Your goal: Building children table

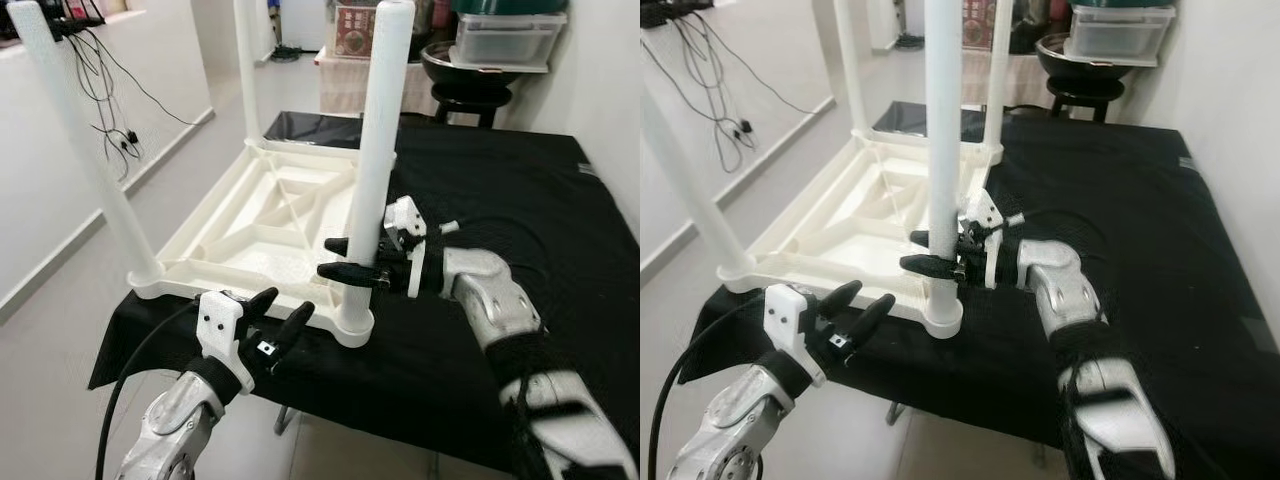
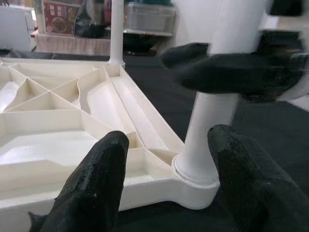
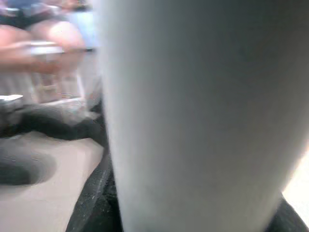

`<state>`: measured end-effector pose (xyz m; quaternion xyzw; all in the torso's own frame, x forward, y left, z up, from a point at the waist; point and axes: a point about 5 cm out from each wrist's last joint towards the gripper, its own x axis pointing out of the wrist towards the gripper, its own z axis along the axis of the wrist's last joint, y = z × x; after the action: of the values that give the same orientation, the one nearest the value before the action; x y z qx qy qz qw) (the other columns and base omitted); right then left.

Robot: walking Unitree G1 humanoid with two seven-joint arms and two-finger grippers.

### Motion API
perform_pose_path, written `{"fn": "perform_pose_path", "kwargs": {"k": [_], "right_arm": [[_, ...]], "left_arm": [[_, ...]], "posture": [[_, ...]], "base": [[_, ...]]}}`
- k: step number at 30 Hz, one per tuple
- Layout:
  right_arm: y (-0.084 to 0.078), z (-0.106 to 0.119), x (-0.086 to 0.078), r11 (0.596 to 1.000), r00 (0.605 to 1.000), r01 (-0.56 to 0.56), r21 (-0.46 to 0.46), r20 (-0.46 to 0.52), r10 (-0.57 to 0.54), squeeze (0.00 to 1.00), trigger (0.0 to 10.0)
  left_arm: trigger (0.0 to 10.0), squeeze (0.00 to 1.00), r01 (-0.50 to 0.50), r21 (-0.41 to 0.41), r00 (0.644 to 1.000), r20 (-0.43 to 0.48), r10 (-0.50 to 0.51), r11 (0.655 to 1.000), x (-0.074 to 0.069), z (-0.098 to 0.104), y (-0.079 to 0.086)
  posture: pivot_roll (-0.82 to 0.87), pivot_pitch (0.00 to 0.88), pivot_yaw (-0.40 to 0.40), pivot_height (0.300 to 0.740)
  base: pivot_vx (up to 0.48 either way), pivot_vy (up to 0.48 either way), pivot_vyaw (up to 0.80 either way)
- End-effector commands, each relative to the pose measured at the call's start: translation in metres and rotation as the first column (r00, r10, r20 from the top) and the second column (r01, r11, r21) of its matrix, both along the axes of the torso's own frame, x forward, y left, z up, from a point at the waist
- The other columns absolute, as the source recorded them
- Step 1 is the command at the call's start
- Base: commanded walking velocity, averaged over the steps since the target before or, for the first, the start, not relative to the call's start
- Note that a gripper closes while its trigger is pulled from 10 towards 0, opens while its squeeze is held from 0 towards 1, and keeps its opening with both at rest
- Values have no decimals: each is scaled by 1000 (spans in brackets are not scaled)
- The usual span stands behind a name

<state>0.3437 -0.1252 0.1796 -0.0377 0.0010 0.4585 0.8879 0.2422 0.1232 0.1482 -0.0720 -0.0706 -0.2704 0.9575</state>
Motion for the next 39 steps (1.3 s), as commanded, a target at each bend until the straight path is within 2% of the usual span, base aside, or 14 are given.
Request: {"fn": "perform_pose_path", "kwargs": {"k": [1, 2, 4, 12, 13, 15, 16, 17, 22, 26, 27, 28, 38, 39], "right_arm": [[-6, -30, -8, 909, 906, 417, 8, -90, -414, 0, 0], [3, -54, -27, 859, 846, 511, -39, -155, -510, 0, 0], [10, -53, -35, 855, 857, 504, -122, -46, -513, 0, 0], [9, -46, -16, 889, 886, 451, -82, -82, -457, 0, 0], [14, -40, -15, 883, 884, 460, -89, -46, -465, 0, 6941], [14, -40, -15, 883, 884, 460, -89, -46, -465, 0, 6941], [17, -35, -14, 886, 887, 457, -82, -31, -461, 576, 10000], [21, -30, -13, 904, 906, 421, -65, -23, -424, 1000, 10000], [30, -6, -2, 985, 985, 170, 33, -21, -169, 1000, 10000], [30, 3, 6, 999, 1000, -5, 54, -24, 6, 1000, 10000], [30, 6, 8, 996, 996, -83, 31, -17, 83, 275, 10000], [30, 7, 8, 991, 991, -131, 13, -14, 131, 0, 10000], [24, 24, 20, 935, 939, -343, -92, -34, 342, 0, 10000], [23, 25, 21, 932, 937, -351, -96, -39, 348, 0, 9255]], "left_arm": [[10000, 0, -5, 4, 1000, -15, 5, 1000, -1, -4, 2], [10000, 0, -11, 1, 1000, -13, 11, 1000, 0, -3, 3], [10000, 0, -13, -2, 1000, -12, 13, 1000, 0, -2, 4], [10000, 0, -1, 9, 1000, -12, 1, 1000, 6, -4, 3], [10000, 0, -15, 5, 1000, -10, 15, 1000, 7, -4, 4], [10000, 0, -15, 5, 1000, -10, 15, 1000, 7, -4, 4], [10000, 0, -23, 5, 1000, -8, 23, 1000, 7, -4, 4], [10000, 0, -24, 3, 1000, -9, 24, 1000, 8, -4, 4], [10000, 0, -12, 5, 1000, -10, 12, 1000, 8, -5, 1], [10000, 0, -12, 3, 1000, -7, 12, 1000, 8, -5, 0], [10000, 0, -14, 3, 1000, -6, 14, 1000, 8, -5, 0], [10000, 0, -15, 3, 1000, -5, 15, 1000, 8, -5, 0], [10000, 0, -24, -3, 1000, -7, 24, 1000, 5, -5, 1], [10000, 0, -24, -2, 1000, -8, 24, 1000, 4, -5, 1]], "posture": [[-48, 44, -17, 740], [-55, 51, -9, 740], [-55, 51, -9, 740], [-44, 24, -11, 740], [-52, 15, -2, 740], [-52, 15, -2, 740], [-54, 9, -1, 740], [-51, 8, -3, 740], [-45, 3, -6, 740], [-36, 3, -11, 740], [-30, 5, -18, 740], [-30, 5, -18, 740], [-1, 17, -26, 740], [2, 21, -25, 740]], "base": [[0, 0, 0], [0, 0, 0], [0, 0, 0], [0, 0, 0], [0, 0, 0], [0, 0, 0], [0, 0, 0], [0, 0, 0], [0, 0, 0], [0, 0, 0], [0, 0, 0], [0, 0, 0], [0, 0, 0], [0, 0, 0]]}}
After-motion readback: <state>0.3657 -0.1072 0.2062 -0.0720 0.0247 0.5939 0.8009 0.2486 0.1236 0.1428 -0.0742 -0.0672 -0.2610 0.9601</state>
